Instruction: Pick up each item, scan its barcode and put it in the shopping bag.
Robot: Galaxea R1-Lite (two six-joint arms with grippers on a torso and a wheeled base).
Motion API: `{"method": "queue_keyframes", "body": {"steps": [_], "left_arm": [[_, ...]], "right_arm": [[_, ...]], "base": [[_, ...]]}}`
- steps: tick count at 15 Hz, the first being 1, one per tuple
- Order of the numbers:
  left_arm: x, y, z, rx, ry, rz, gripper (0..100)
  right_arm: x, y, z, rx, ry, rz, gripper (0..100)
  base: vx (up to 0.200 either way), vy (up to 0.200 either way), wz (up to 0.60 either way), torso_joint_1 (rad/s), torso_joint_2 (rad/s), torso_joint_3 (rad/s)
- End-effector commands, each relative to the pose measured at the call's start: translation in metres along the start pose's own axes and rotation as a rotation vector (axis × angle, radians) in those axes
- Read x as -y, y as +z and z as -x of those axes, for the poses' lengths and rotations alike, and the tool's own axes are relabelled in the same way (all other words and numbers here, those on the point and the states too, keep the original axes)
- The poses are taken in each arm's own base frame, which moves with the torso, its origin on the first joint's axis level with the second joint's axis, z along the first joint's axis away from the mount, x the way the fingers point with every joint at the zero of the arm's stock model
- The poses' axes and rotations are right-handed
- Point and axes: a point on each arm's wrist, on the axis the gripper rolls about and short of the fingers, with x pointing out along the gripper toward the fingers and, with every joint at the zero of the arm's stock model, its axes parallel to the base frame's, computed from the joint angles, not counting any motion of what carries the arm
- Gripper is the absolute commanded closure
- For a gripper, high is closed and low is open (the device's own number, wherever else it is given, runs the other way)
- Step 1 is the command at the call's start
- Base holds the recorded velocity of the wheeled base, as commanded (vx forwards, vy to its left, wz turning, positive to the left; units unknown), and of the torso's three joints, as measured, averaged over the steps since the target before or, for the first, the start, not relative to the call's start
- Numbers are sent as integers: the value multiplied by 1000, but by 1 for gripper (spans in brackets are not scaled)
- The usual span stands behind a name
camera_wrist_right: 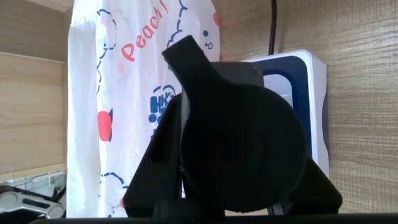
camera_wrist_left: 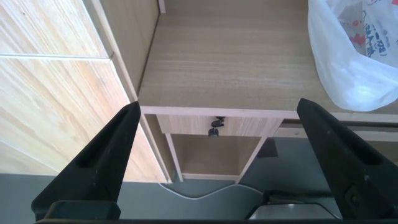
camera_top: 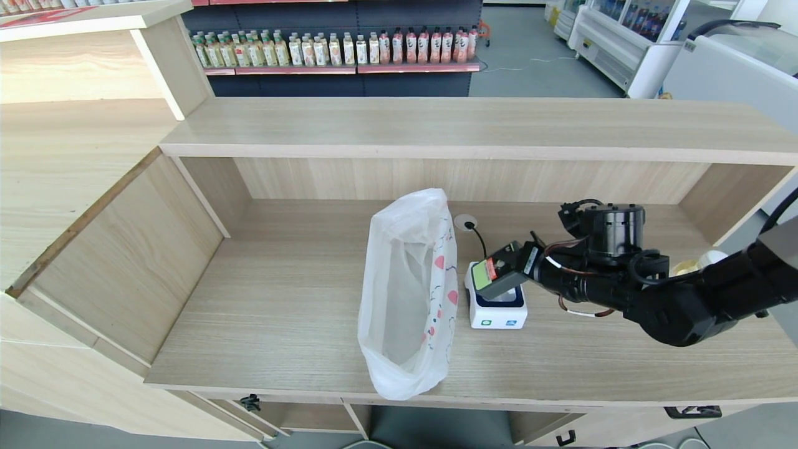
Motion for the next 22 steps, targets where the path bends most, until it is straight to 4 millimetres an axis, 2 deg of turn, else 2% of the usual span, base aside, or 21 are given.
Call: {"method": "queue_keyframes", "body": {"steps": [1, 5, 7, 9, 12, 14, 19, 22], "left_arm": [[0, 0, 0, 0, 0, 0, 0], [0, 0, 0, 0, 0, 0, 0], [0, 0, 0, 0, 0, 0, 0], [0, 0, 0, 0, 0, 0, 0], [0, 0, 0, 0, 0, 0, 0], [0, 0, 0, 0, 0, -3, 0], [0, 0, 0, 0, 0, -4, 0], [0, 0, 0, 0, 0, -3, 0]], "right_arm": [[2, -3, -2, -12, -9, -2, 100], [-1, 2, 2, 3, 4, -1, 100], [-26, 30, 31, 105, 77, 19, 100], [-41, 42, 59, 163, 114, 74, 100], [-39, 35, 85, 170, 62, 294, 100], [-29, 27, 92, 186, -71, 456, 100], [-33, 22, 104, 185, -64, 483, 100], [-35, 23, 103, 182, -30, 459, 100]], "base": [[0, 0, 0, 0, 0, 0], [0, 0, 0, 0, 0, 0], [0, 0, 0, 0, 0, 0], [0, 0, 0, 0, 0, 0], [0, 0, 0, 0, 0, 0], [0, 0, 0, 0, 0, 0], [0, 0, 0, 0, 0, 0], [0, 200, 0, 2, -1, 4]]}}
